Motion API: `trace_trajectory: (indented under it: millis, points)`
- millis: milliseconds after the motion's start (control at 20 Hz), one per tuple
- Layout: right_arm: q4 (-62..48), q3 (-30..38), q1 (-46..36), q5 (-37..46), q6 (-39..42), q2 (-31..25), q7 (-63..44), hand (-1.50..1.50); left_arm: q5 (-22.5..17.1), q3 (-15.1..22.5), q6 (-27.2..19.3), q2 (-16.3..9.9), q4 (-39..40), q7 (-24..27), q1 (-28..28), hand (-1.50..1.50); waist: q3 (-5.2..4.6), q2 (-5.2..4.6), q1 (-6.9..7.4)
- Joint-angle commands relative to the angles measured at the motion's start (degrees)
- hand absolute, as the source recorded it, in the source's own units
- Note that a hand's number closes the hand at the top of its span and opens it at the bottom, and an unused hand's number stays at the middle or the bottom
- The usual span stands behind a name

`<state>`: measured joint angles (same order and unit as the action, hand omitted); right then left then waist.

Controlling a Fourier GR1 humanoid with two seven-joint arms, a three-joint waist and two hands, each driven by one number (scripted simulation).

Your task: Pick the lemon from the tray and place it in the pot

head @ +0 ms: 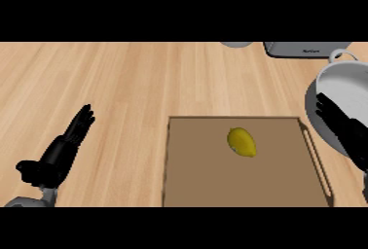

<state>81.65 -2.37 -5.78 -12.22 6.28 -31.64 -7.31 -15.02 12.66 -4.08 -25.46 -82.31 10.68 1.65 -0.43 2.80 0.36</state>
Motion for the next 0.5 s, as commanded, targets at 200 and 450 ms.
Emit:
trace_trajectory:
  millis: [200, 450]
  points:
    - [1.05, -2.11, -16.0, -7.26, 12.4, 6.33, 14.04, 1.5, -0.89, -4.43, -7.28, 2.62, -4.03, -4.53, 6.95, 0.0, 1.07, -3.49, 5.66]
    - [-7.06, -4.08, -20.34, 5.18, 12.16, 4.95, 32.09, -1.5, -3.84, -6.64, -9.31, 2.97, -5.04, -11.93, 11.18, 0.0, 0.98, -4.36, 5.09]
